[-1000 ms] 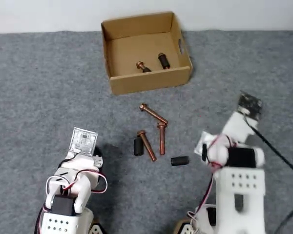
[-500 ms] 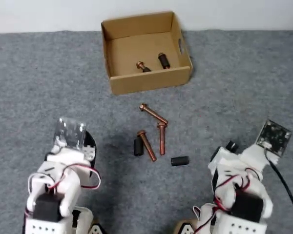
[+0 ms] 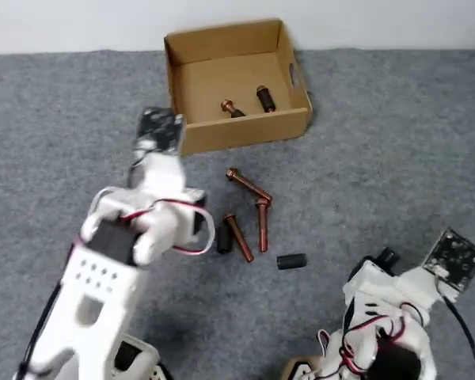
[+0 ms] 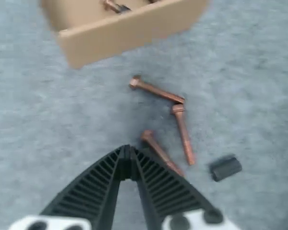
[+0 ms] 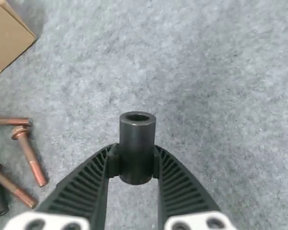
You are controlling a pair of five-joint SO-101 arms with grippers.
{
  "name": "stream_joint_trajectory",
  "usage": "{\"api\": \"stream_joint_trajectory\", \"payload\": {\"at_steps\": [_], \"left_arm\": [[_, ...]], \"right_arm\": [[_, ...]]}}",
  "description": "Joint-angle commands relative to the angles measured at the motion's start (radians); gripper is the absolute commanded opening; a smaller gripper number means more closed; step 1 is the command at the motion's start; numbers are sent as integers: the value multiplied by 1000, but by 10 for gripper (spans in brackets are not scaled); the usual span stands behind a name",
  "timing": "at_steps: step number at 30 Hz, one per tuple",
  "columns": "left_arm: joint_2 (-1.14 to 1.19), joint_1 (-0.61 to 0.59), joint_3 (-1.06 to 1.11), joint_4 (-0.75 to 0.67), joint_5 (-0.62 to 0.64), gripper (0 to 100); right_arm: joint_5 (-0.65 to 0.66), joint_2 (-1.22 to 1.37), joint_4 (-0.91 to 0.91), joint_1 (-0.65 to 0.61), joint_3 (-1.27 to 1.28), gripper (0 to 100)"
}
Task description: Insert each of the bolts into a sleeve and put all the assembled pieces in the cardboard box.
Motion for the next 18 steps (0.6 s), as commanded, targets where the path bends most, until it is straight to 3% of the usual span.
{"api": "stream_joint_trajectory", "payload": {"at_steps": [1,11,18], "left_arm": [[137,44,-116,0,43,6],[568,114,-361,5,74,9],[813,170,-516,5,124,111]], "right_arm": [[12,-59,-7,15,0,8],[12,-81,-12,15,5,8],[12,-81,-12,16,5,8]]}}
